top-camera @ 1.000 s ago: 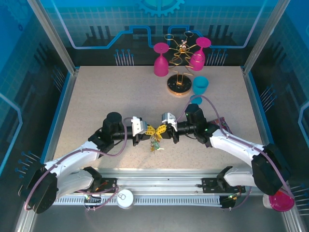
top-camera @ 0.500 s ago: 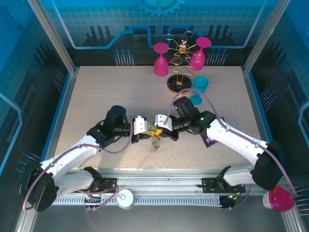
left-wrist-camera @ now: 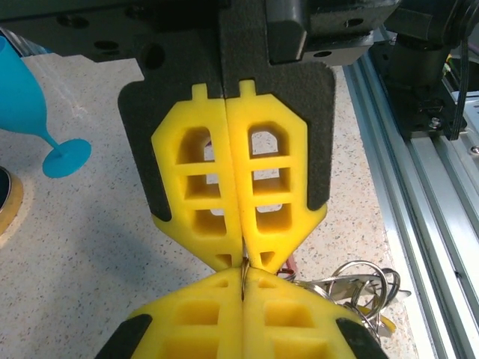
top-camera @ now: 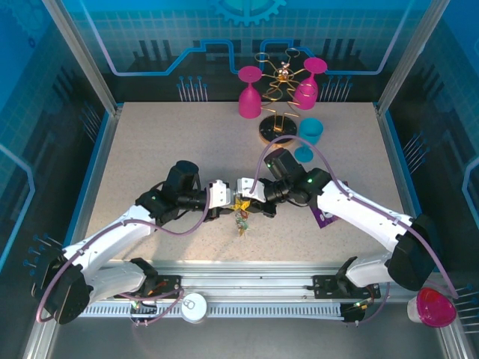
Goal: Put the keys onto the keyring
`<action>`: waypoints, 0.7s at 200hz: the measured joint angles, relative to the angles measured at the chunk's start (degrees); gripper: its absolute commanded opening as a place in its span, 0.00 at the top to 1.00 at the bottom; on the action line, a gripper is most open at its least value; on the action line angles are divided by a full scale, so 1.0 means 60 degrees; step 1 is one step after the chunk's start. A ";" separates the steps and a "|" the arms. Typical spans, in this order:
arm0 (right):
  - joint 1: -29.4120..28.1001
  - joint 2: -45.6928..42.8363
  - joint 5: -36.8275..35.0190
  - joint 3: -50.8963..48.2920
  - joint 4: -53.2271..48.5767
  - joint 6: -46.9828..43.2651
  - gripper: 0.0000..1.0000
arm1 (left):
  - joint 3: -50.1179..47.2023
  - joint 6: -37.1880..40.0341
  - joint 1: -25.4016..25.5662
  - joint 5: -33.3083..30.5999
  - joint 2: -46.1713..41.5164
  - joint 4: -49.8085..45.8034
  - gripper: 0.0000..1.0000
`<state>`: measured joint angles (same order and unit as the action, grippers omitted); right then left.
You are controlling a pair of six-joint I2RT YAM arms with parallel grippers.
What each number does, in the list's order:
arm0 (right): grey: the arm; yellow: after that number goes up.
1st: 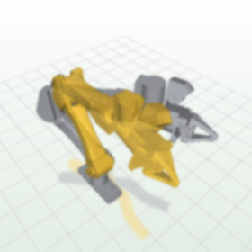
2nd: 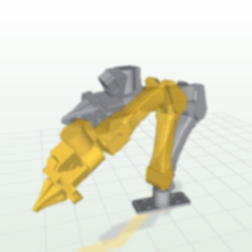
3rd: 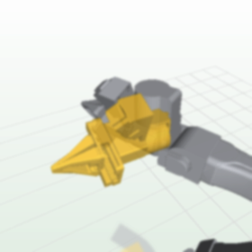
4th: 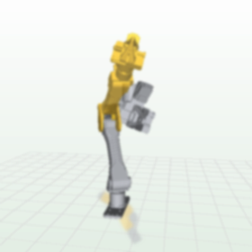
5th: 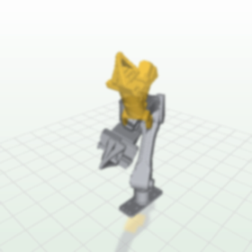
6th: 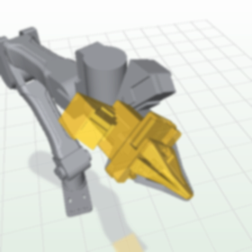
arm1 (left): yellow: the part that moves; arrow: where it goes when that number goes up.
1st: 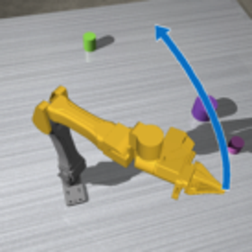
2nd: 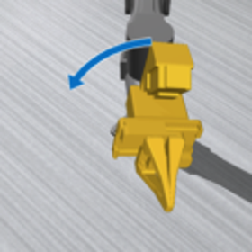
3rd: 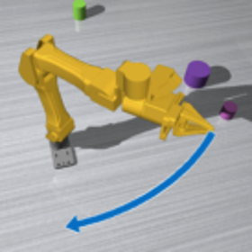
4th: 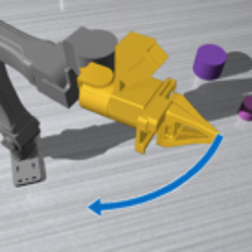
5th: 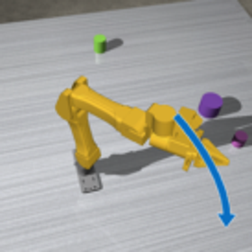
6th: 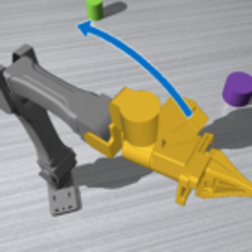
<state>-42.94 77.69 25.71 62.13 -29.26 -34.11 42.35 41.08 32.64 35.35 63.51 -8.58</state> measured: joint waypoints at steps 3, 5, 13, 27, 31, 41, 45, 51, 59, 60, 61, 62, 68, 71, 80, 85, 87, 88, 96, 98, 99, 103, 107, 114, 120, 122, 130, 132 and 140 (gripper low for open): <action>0.0007 -0.0040 -0.0011 -0.0069 0.0091 0.0062 0.74 | -0.0007 -0.0011 0.0000 -0.0011 -0.0015 0.0044 1.00; 0.0025 -0.0076 -0.0011 -0.0138 0.0175 0.0153 0.71 | -0.0015 -0.0011 0.0000 -0.0022 -0.0018 0.0055 1.00; 0.0069 -0.0262 0.0004 -0.0397 0.0535 0.0346 0.62 | -0.0084 -0.0040 0.0029 -0.0124 -0.0066 0.0219 1.00; 0.0211 -0.0787 0.0066 -0.0933 0.1231 0.0725 0.55 | -0.0459 -0.0197 0.0069 -0.0280 -0.0233 0.0758 1.00; 0.0270 -0.0998 0.0058 -0.1111 0.1399 0.0929 0.55 | -0.0594 -0.0288 0.0073 -0.0310 -0.0295 0.0933 1.00; 0.0452 -0.1432 0.0066 -0.1483 0.1759 0.1188 0.55 | -0.1016 -0.0528 0.0080 -0.0401 -0.0477 0.1490 1.00; 0.0517 -0.1588 0.0062 -0.1621 0.1883 0.1330 0.55 | -0.1151 -0.0627 0.0084 -0.0430 -0.0528 0.1672 1.00; 0.0616 -0.1818 0.0062 -0.1851 0.2124 0.1515 0.55 | -0.1359 -0.0809 0.0087 -0.0470 -0.0594 0.1989 1.00; 0.0699 -0.2069 0.0066 -0.2160 0.2368 0.1778 0.56 | -0.1632 -0.1075 0.0087 -0.0525 -0.0648 0.2466 1.00; 0.0703 -0.2091 0.0066 -0.2193 0.2393 0.1803 0.56 | -0.1650 -0.1093 0.0087 -0.0528 -0.0652 0.2499 1.00; 0.0710 -0.2106 0.0066 -0.2218 0.2419 0.1825 0.56 | -0.1687 -0.1122 0.0087 -0.0532 -0.0656 0.2561 1.00; 0.0721 -0.2142 0.0069 -0.2273 0.2455 0.1858 0.56 | -0.1705 -0.1133 0.0087 -0.0532 -0.0659 0.2586 1.00; 0.0732 -0.2255 0.0073 -0.2473 0.2590 0.2033 0.56 | -0.1847 -0.1348 0.0087 -0.0557 -0.0667 0.2892 1.00; 0.0729 -0.2299 0.0076 -0.2568 0.2641 0.2102 0.57 | -0.1902 -0.1421 0.0087 -0.0579 -0.0667 0.3027 1.00; 0.0718 -0.2364 0.0080 -0.2838 0.2845 0.2339 0.57 | -0.2058 -0.1712 0.0087 -0.0608 -0.0667 0.3442 1.00; 0.0703 -0.2375 0.0080 -0.2983 0.2973 0.2477 0.57 | -0.2124 -0.1872 0.0087 -0.0612 -0.0667 0.3646 1.00; 0.0696 -0.2375 0.0080 -0.3024 0.3005 0.2514 0.57 | -0.2146 -0.1898 0.0087 -0.0612 -0.0667 0.3701 1.00; 0.0685 -0.2375 0.0080 -0.3067 0.3049 0.2561 0.58 | -0.2160 -0.1953 0.0087 -0.0612 -0.0667 0.3770 1.00; 0.0652 -0.2375 0.0069 -0.3257 0.3209 0.2743 0.58 | -0.2248 -0.2164 0.0087 -0.0612 -0.0667 0.4069 1.00; 0.0634 -0.2364 0.0066 -0.3311 0.3264 0.2798 0.59 | -0.2262 -0.2208 0.0087 -0.0612 -0.0667 0.4124 1.00; 0.0627 -0.2364 0.0062 -0.3330 0.3282 0.2816 0.59 | -0.2273 -0.2248 0.0087 -0.0612 -0.0667 0.4167 1.00; 0.0590 -0.2357 0.0055 -0.3424 0.3391 0.2925 0.59 | -0.2299 -0.2353 0.0087 -0.0612 -0.0667 0.4284 1.00; 0.0550 -0.2342 0.0047 -0.3490 0.3493 0.3002 0.59 | -0.2324 -0.2430 0.0087 -0.0612 -0.0667 0.4386 1.00; 0.0470 -0.2302 0.0029 -0.3588 0.3668 0.3151 0.60 | -0.2361 -0.2601 0.0087 -0.0612 -0.0667 0.4583 1.00; 0.0397 -0.2248 0.0007 -0.3668 0.3880 0.3282 0.60 | -0.2379 -0.2707 0.0087 -0.0612 -0.0667 0.4710 1.00; 0.0379 -0.2233 -0.0007 -0.3687 0.3934 0.3333 0.60 | -0.2386 -0.2747 0.0087 -0.0612 -0.0667 0.4750 1.00; 0.0306 -0.2160 -0.0047 -0.3752 0.4153 0.3475 0.61 | -0.2404 -0.2881 0.0087 -0.0612 -0.0667 0.4889 1.00; 0.0280 -0.2127 -0.0055 -0.3770 0.4233 0.3515 0.61 | -0.2412 -0.2922 0.0087 -0.0608 -0.0667 0.4932 1.00; 0.0226 -0.2025 -0.0124 -0.3814 0.4481 0.3639 0.62 | -0.2419 -0.3067 0.0087 -0.0608 -0.0667 0.5056 1.00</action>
<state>-41.58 65.54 24.97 39.24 -2.37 -12.27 27.83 22.68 33.17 31.70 59.51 21.76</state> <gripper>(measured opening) 0.392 0.049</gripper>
